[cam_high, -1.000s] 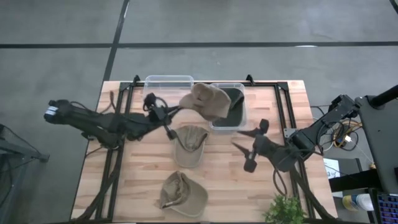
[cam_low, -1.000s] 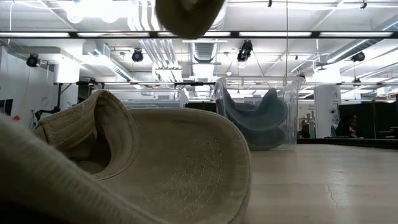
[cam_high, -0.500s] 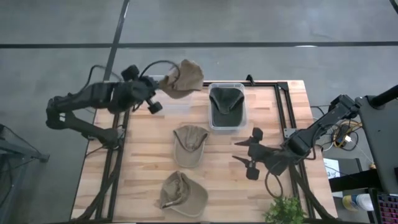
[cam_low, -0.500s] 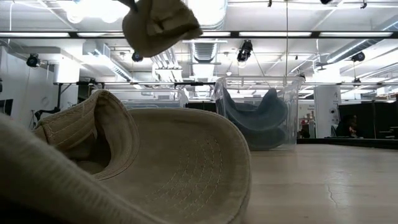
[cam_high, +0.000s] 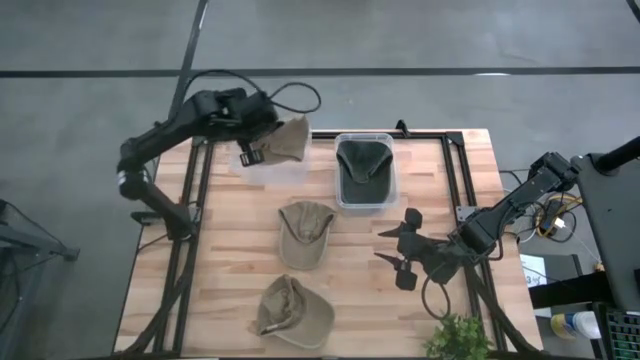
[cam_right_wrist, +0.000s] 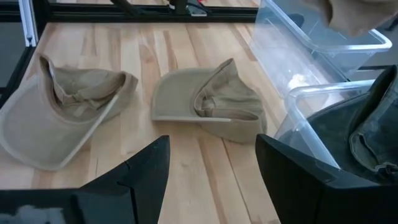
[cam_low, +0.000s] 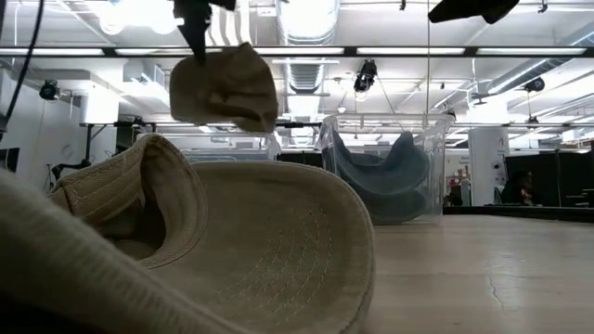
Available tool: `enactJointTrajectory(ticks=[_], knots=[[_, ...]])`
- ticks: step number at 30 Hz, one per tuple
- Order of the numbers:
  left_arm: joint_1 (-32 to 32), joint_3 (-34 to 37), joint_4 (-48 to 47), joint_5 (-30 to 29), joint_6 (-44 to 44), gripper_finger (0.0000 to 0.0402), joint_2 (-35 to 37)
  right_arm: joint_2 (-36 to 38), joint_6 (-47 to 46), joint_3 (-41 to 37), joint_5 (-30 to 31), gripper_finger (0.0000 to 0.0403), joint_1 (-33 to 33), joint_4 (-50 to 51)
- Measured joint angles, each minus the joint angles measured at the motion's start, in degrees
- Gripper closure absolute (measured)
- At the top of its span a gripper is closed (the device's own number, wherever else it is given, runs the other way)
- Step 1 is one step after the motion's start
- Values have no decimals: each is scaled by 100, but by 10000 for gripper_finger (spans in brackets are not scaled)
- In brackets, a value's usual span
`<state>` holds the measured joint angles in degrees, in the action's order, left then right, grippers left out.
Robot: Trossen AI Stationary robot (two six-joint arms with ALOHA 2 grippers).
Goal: Pick & Place hat
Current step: Put the bottom right light brown cap into the left transparent bin, then put the top light brown cap into the left transparent bin
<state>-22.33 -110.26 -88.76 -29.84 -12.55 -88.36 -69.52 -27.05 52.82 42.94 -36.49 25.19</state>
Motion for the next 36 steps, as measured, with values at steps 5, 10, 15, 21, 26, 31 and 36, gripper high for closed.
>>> enactJointTrajectory(ticks=[5,10,15,21,26,31,36], knots=[[-206,-216,-115,417,-243,397,-425,0,46,0,3,170,0,1],[-373,-200,-129,681,-247,396,-685,0,46,-9,4,170,0,0],[-504,-198,-130,1207,-129,380,-815,-2,0,-105,8,170,0,-4],[-572,-194,-121,521,-98,375,-902,-2,-258,-251,7,170,0,-9],[-672,-191,-125,585,-97,359,-939,-2,-278,-249,7,170,0,-16],[-723,-106,-123,422,-80,320,-939,0,-278,-210,8,170,0,-31],[-734,81,-129,122,-121,280,-939,0,-278,-212,9,170,0,-27]])
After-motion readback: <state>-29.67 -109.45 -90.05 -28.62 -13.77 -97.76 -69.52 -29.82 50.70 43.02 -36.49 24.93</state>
